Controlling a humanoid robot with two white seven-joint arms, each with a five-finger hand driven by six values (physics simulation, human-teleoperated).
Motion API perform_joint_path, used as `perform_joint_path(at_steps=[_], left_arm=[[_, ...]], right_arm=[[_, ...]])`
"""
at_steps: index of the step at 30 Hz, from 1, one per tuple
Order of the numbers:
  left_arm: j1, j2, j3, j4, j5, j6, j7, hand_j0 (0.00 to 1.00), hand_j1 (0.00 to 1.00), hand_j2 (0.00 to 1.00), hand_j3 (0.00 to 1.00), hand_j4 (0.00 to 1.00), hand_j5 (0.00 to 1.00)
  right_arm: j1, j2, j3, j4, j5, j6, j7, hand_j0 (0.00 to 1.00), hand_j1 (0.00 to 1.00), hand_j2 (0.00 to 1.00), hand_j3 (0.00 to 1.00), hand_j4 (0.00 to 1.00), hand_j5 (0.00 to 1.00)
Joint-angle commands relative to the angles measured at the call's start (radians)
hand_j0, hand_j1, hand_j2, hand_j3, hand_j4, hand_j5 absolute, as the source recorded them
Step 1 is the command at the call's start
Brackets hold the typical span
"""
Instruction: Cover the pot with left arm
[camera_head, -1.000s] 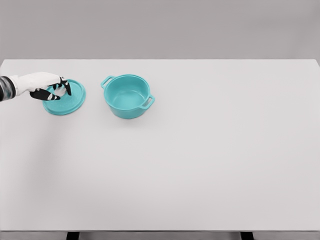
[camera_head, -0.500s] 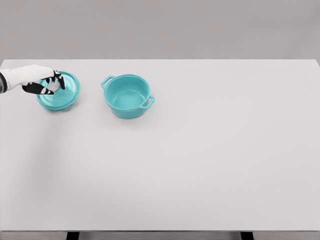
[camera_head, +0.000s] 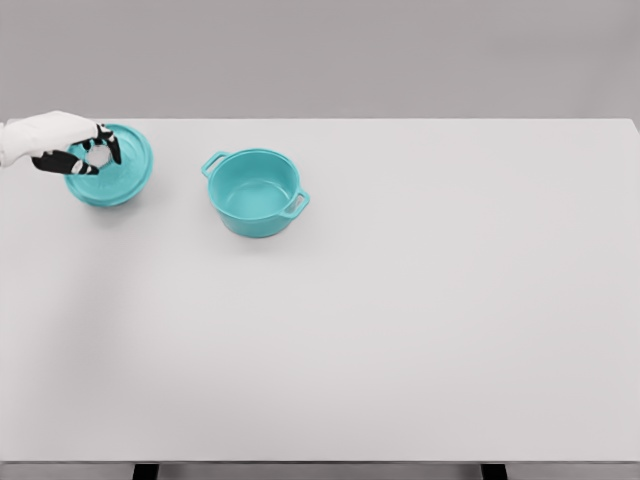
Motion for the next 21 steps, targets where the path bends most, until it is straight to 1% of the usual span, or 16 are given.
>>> perform_joint_path(at_steps=[1,3,4,5,9,13,21], left_arm=[[0.0,0.003,0.002,-0.025,0.009,0.003,0.007,0.47,0.47,0.47,0.47,0.47,0.47],[0.0,0.003,0.002,-0.039,0.009,0.003,0.009,0.47,0.47,0.47,0.47,0.47,0.47],[0.0,0.011,-0.003,-0.048,0.009,0.003,0.032,0.47,0.47,0.47,0.47,0.47,0.47],[-0.002,0.012,-0.015,-0.049,0.009,0.003,0.036,0.47,0.47,0.47,0.47,0.47,0.47],[-0.006,0.017,-0.023,-0.074,0.016,0.003,0.044,0.47,0.47,0.47,0.47,0.47,0.47],[-0.014,0.019,-0.058,-0.111,0.029,0.003,0.079,0.46,0.46,0.46,0.46,0.46,0.46],[-0.017,0.019,-0.063,-0.157,0.03,0.003,0.081,0.46,0.46,0.46,0.46,0.46,0.46]], right_arm=[[0.0,0.0,0.0,0.001,0.0,0.0,0.0,1.0,1.0,1.0,1.0,1.0,1.0],[0.0,0.0,0.0,-0.001,0.0,0.0,0.0,1.0,1.0,1.0,1.0,1.0,1.0],[0.0,0.0,0.0,0.001,0.0,0.0,0.0,1.0,1.0,1.0,1.0,1.0,1.0],[0.0,0.0,0.0,0.001,0.0,0.0,0.0,1.0,1.0,1.0,1.0,1.0,1.0],[0.0,0.0,0.0,-0.001,0.0,0.0,0.0,1.0,1.0,1.0,1.0,1.0,1.0],[0.0,0.0,0.0,0.001,0.0,0.0,0.0,1.0,1.0,1.0,1.0,1.0,1.0],[0.0,0.0,0.0,-0.001,0.0,0.0,0.0,1.0,1.0,1.0,1.0,1.0,1.0]])
